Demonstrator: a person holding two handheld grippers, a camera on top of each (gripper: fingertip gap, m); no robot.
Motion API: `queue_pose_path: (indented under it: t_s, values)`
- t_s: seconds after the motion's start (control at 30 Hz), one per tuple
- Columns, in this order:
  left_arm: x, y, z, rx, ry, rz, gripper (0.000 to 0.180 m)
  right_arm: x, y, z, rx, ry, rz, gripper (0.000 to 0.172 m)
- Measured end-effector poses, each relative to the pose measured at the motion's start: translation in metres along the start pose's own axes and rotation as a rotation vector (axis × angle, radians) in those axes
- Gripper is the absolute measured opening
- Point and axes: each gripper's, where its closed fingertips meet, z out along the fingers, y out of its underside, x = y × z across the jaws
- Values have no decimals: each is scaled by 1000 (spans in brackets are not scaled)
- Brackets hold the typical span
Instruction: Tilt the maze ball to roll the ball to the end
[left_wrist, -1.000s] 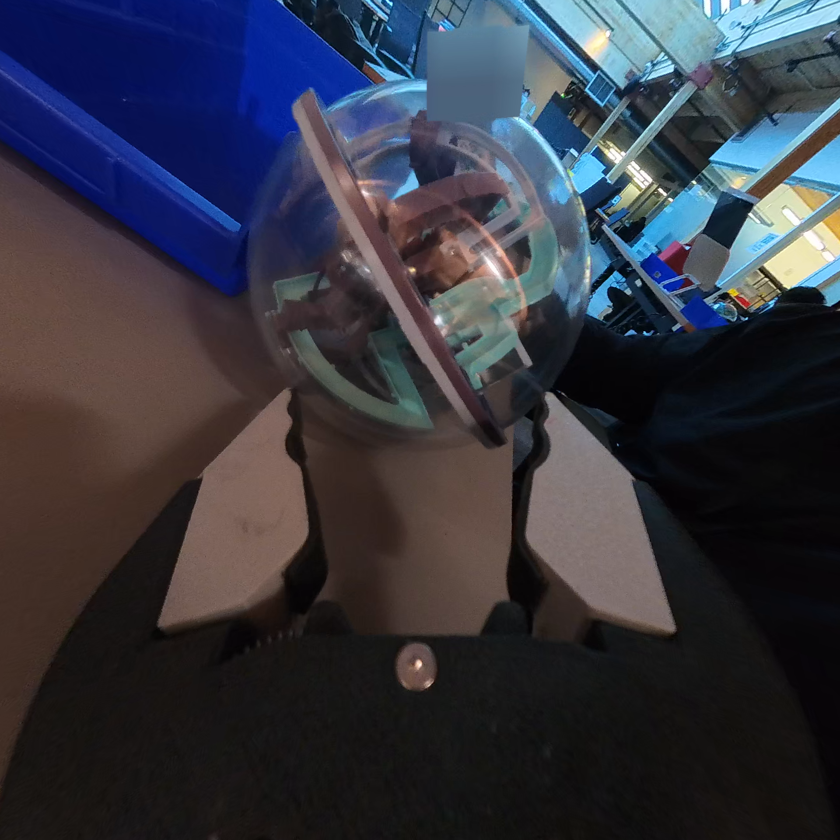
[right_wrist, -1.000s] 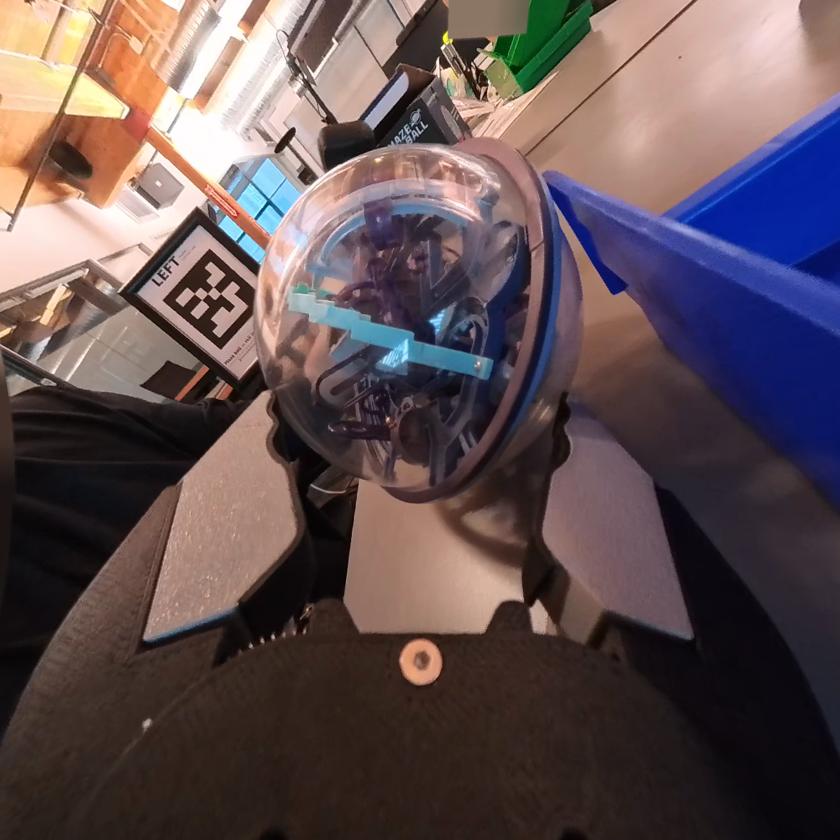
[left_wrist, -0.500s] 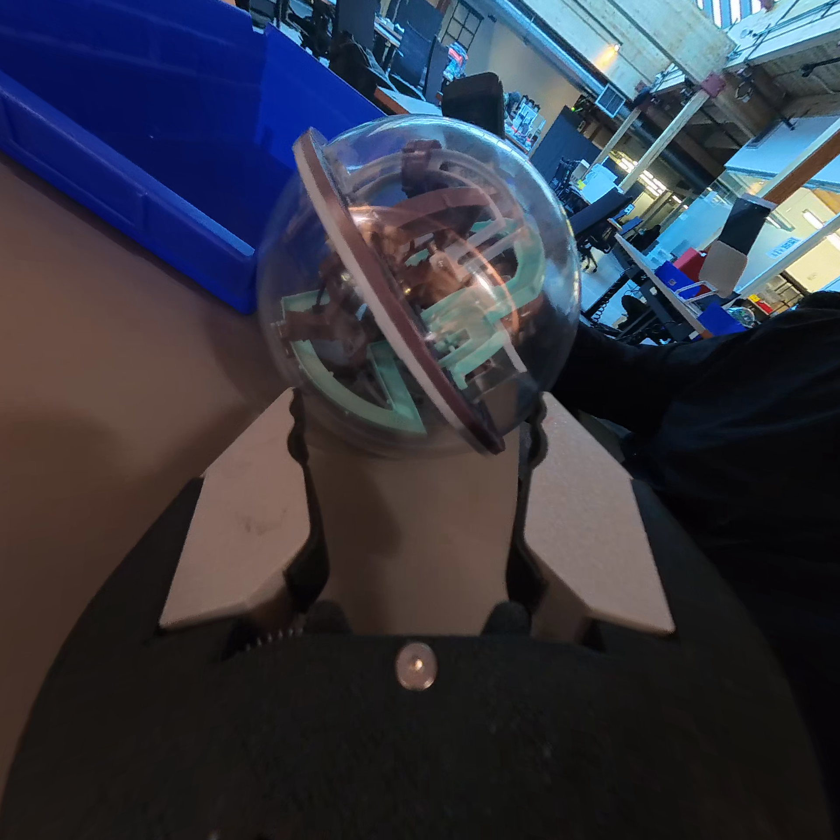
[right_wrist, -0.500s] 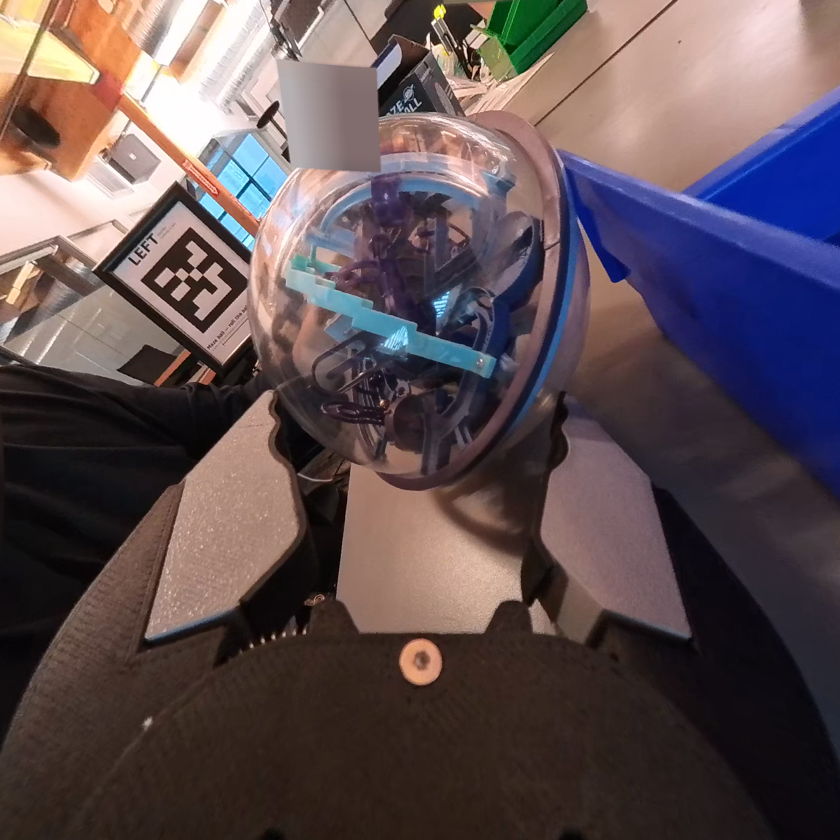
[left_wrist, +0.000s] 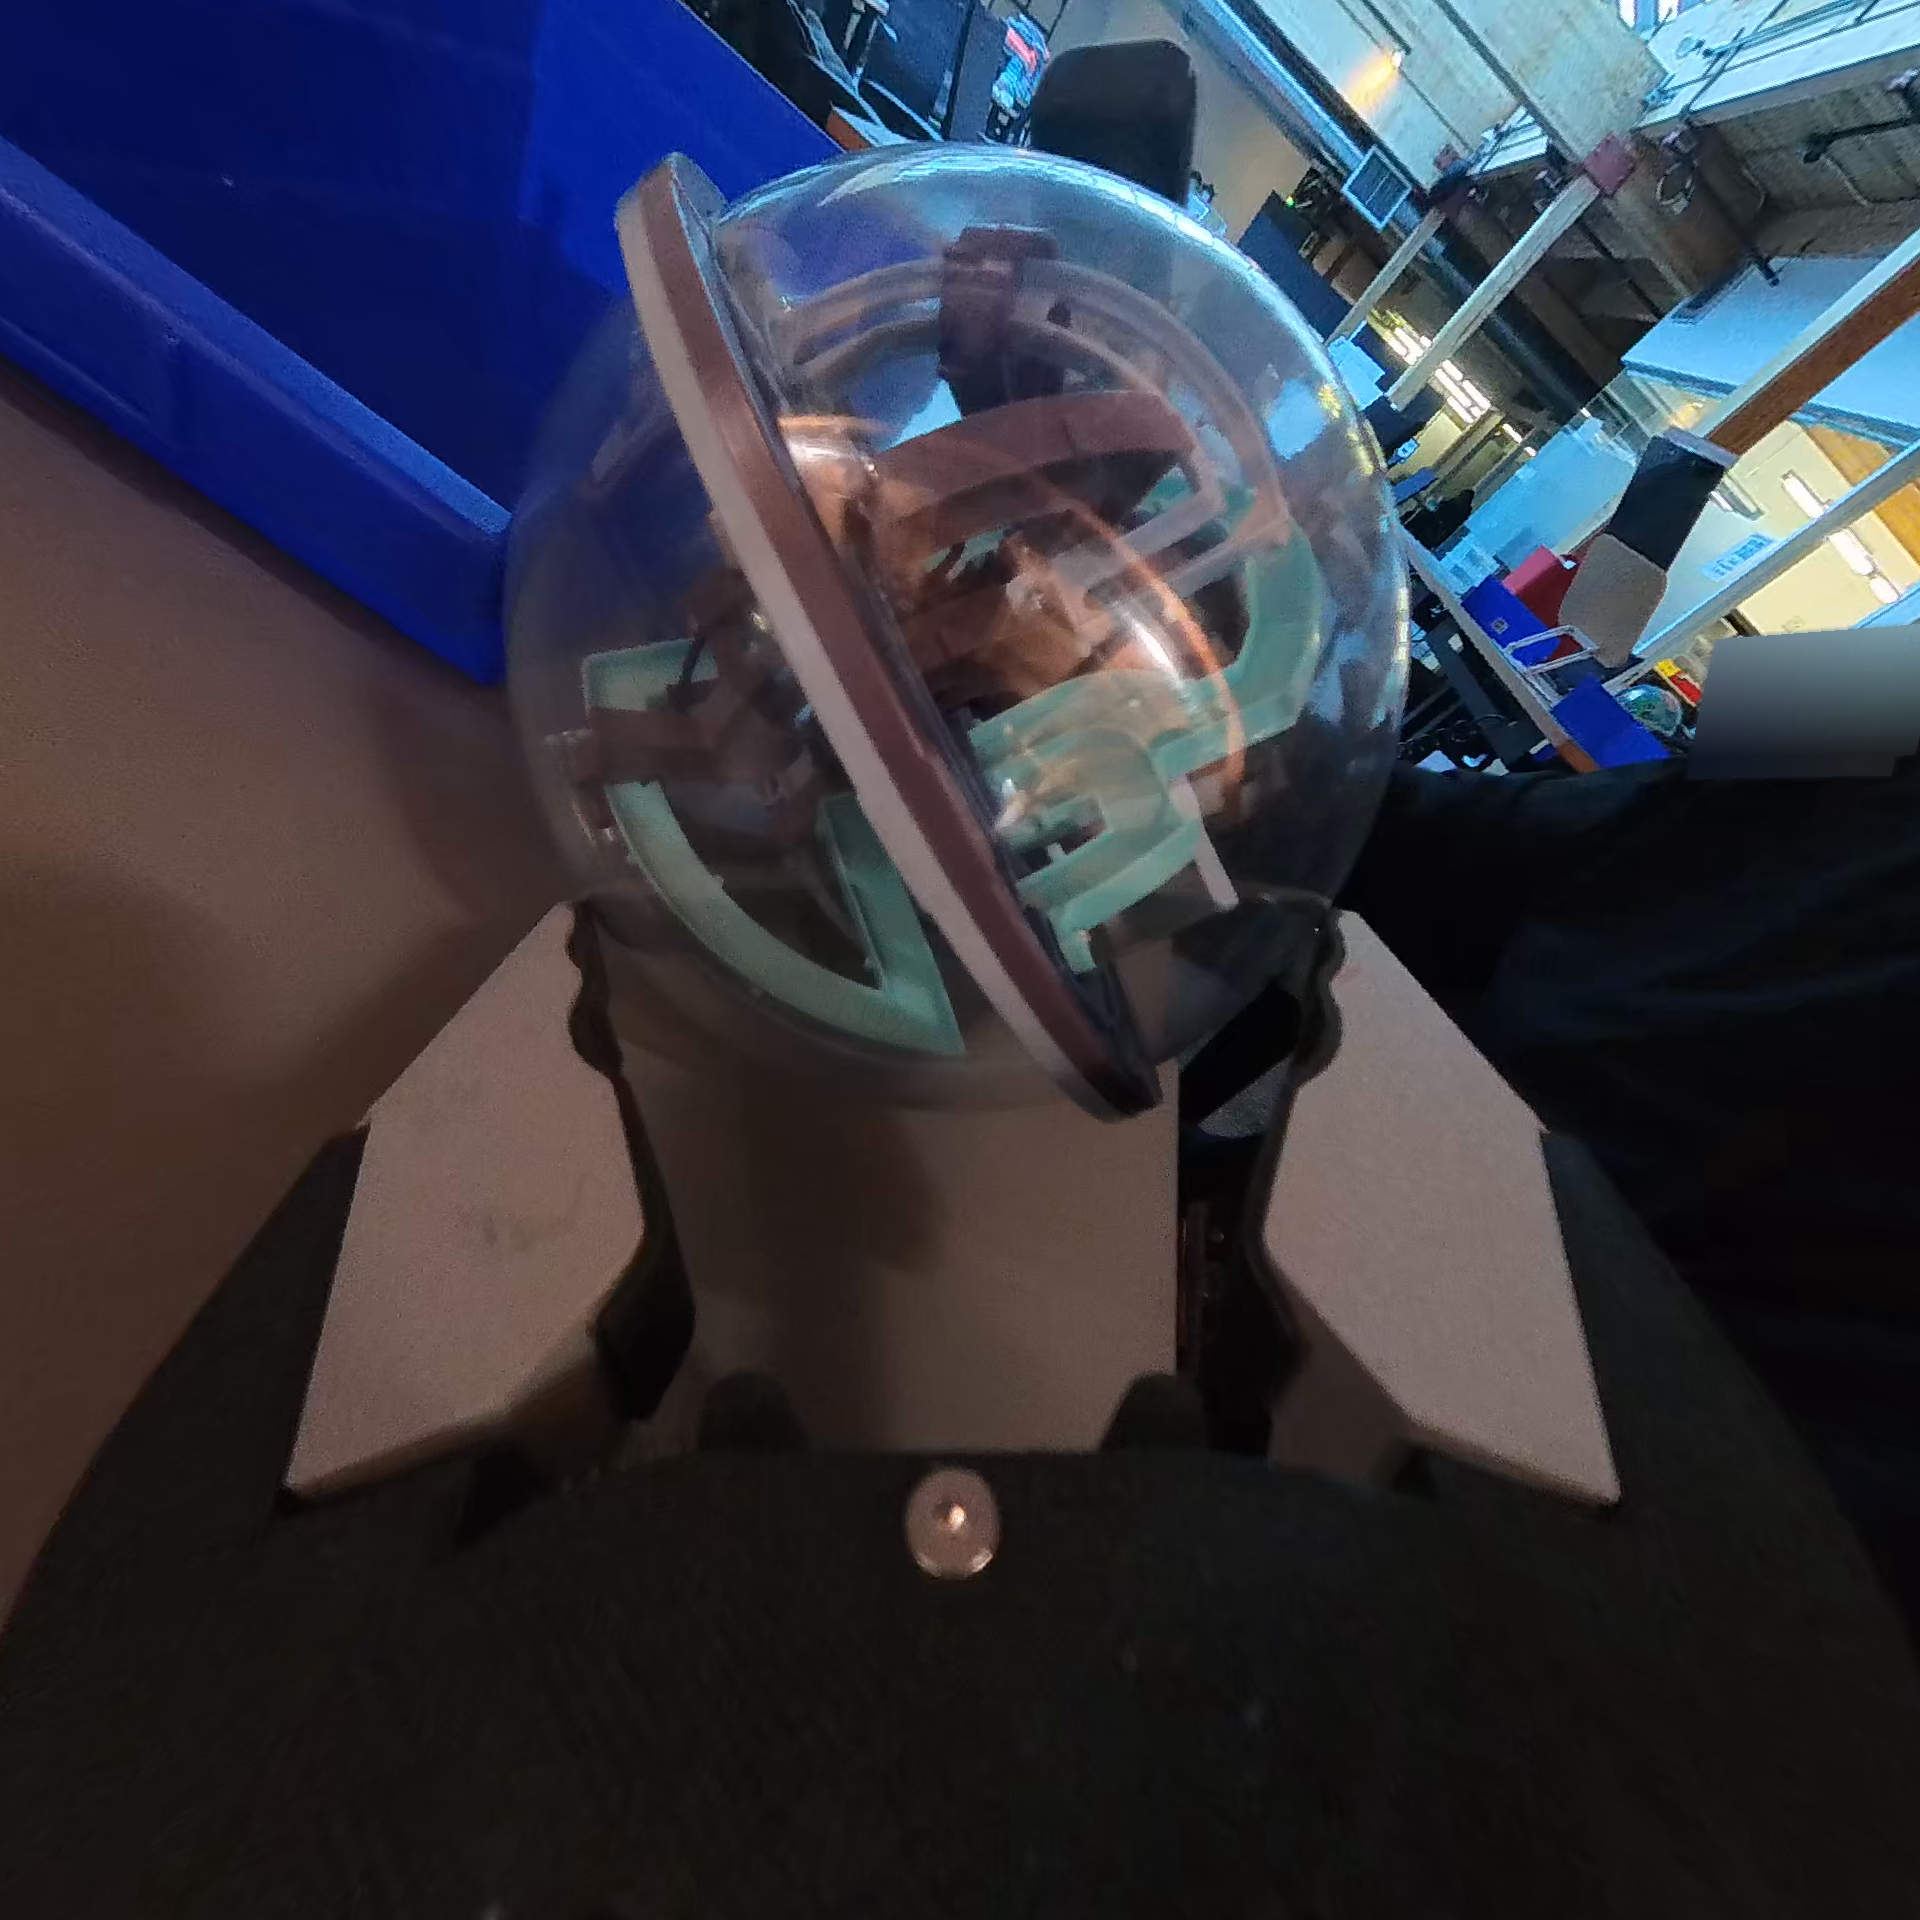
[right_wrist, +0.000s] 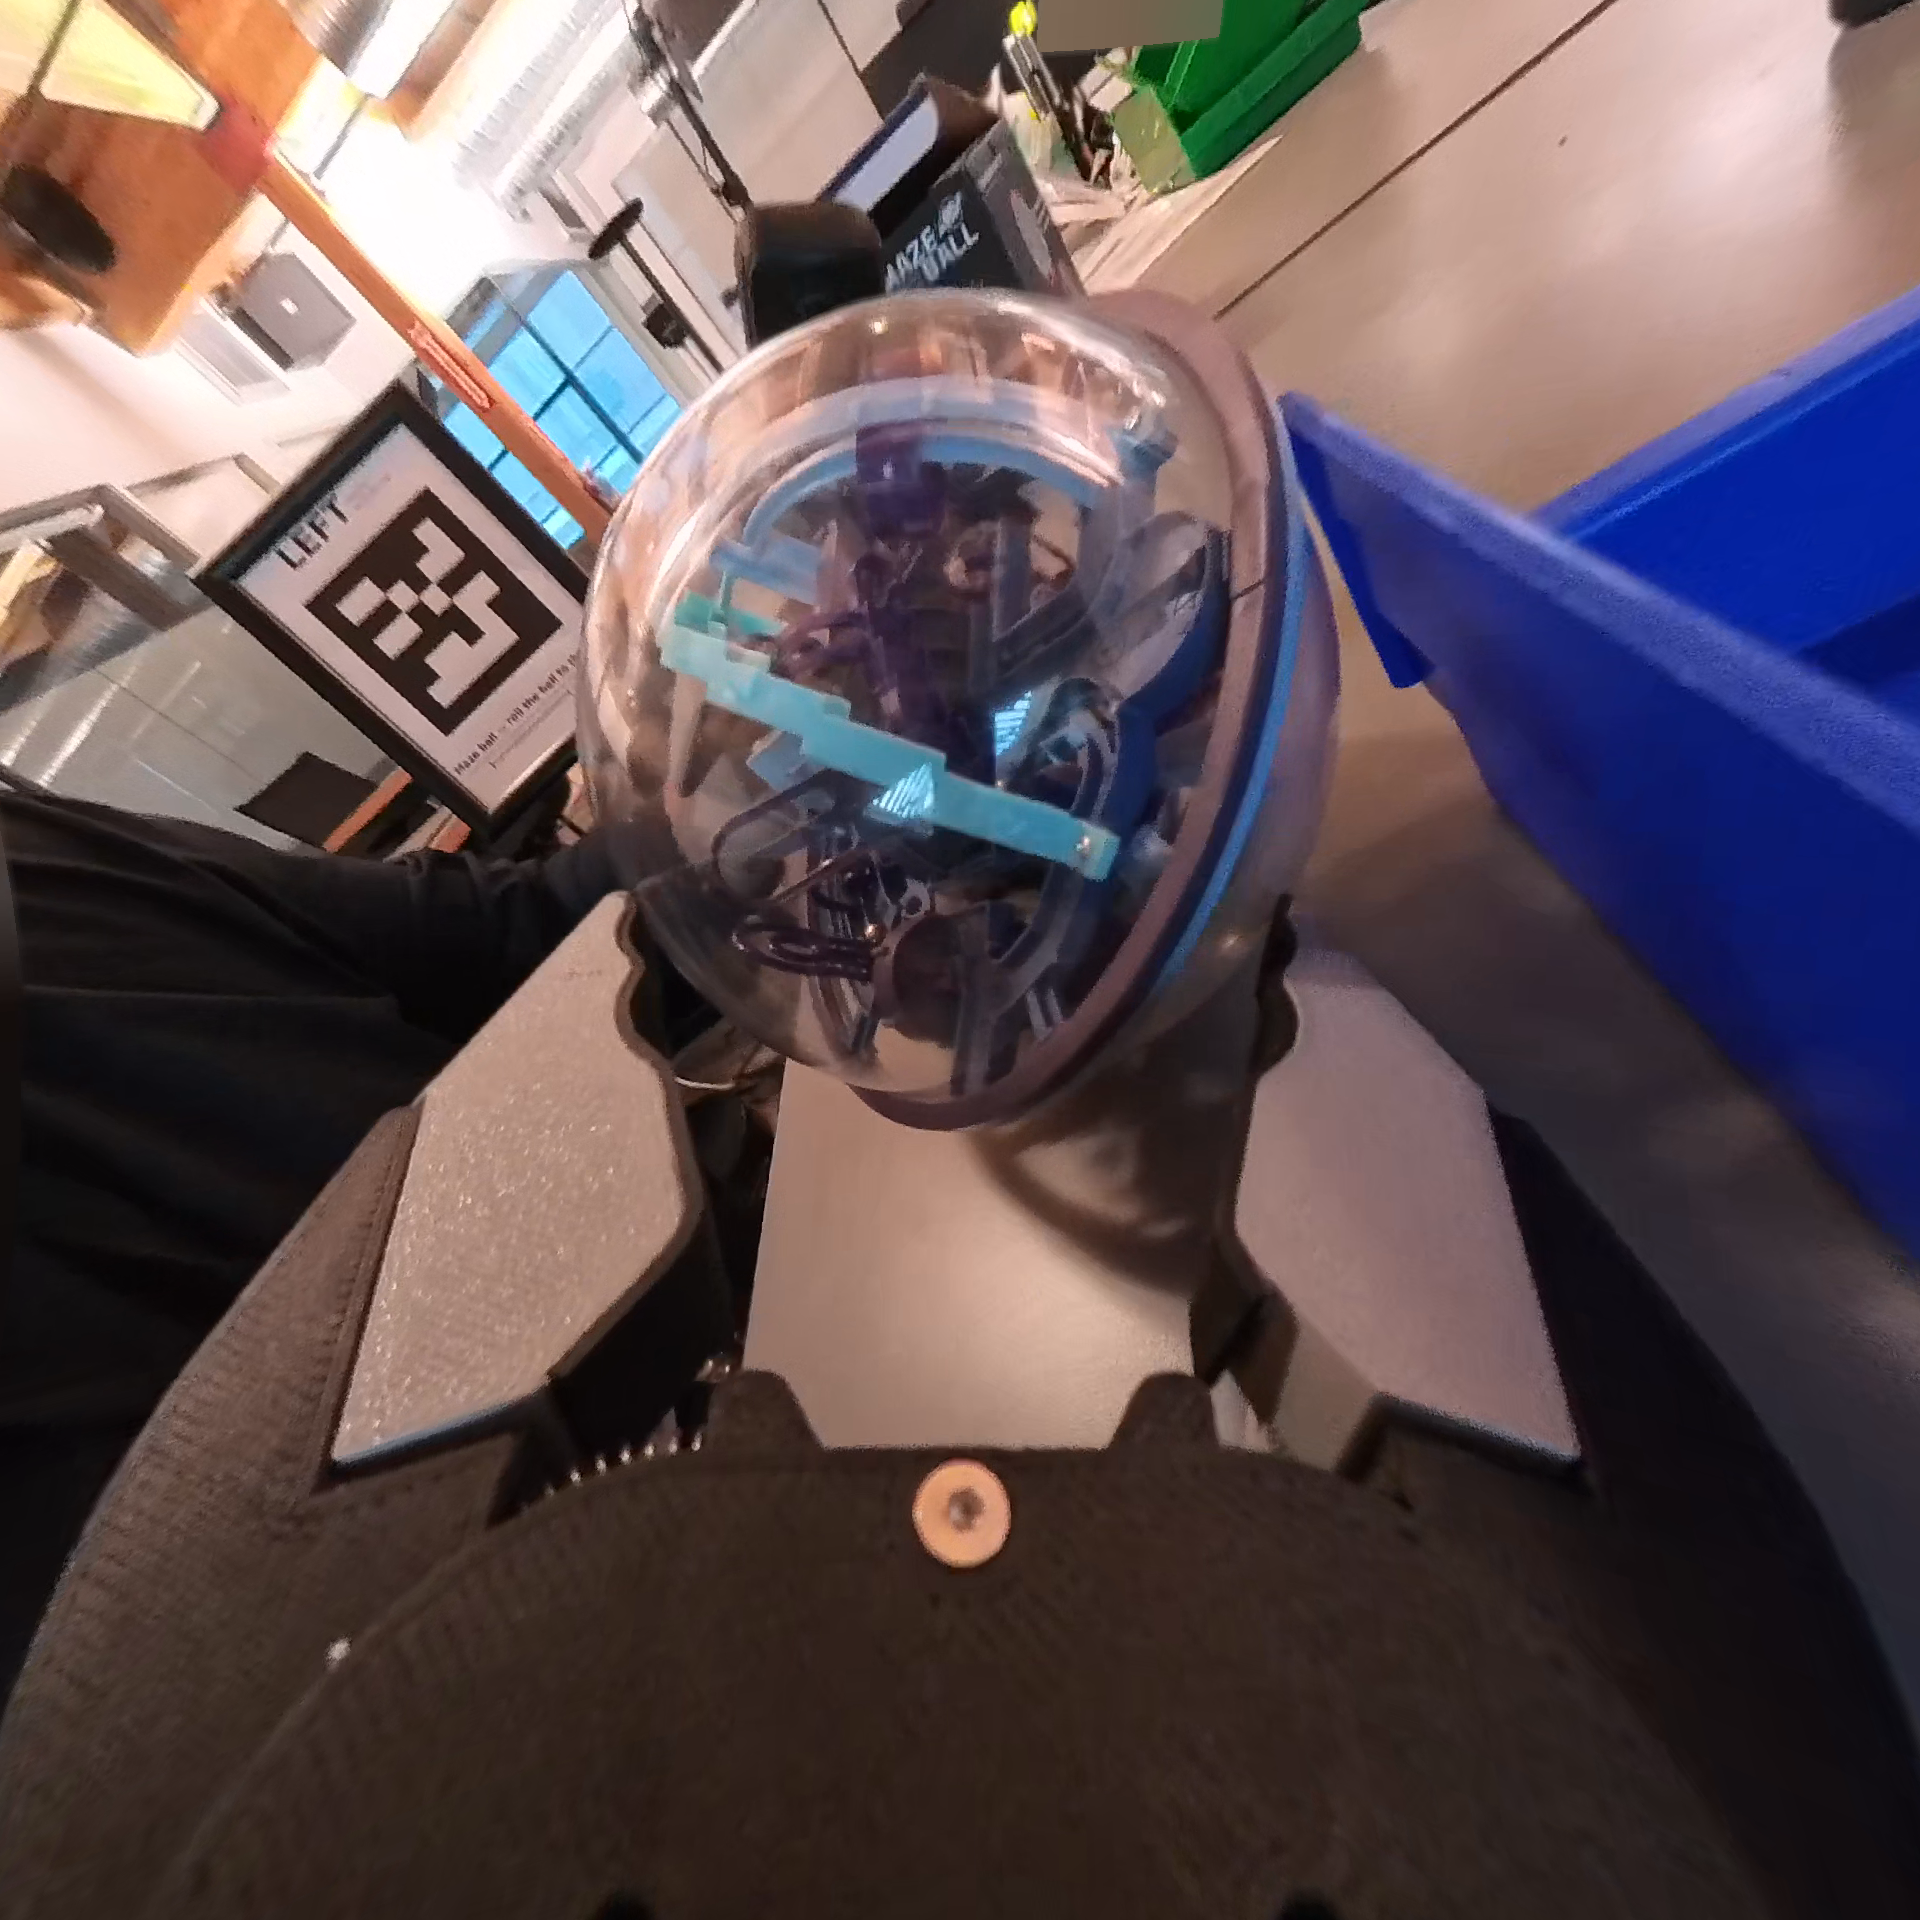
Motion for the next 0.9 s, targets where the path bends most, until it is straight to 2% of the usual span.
queue_pose_path:
  t_s: [0.23, 0.43, 0.53, 0.7, 0.8, 0.9]
  values:
    - [-3, -3, 2, -20, 12, 48, 129, 4, -7, 6, -39, -78, 70, 125]
    - [-4, -1, 0, -43, 30, 63, 129, 3, -9, 16, -108, -135, 58, 135]
    - [-2, -1, 0, -48, 38, 87, 129, 1, -2, 26, -158, -150, 23, 146]
    - [0, 0, 2, -49, 53, 84, 132, -2, 2, 27, -154, -164, 13, 147]
    - [5, 12, 6, -114, 97, -4, 132, -4, 3, 26, -145, -163, -15, 147]
    - [6, 17, 7, -134, 82, -16, 126, -4, 1, 24, -132, -135, -63, 147]
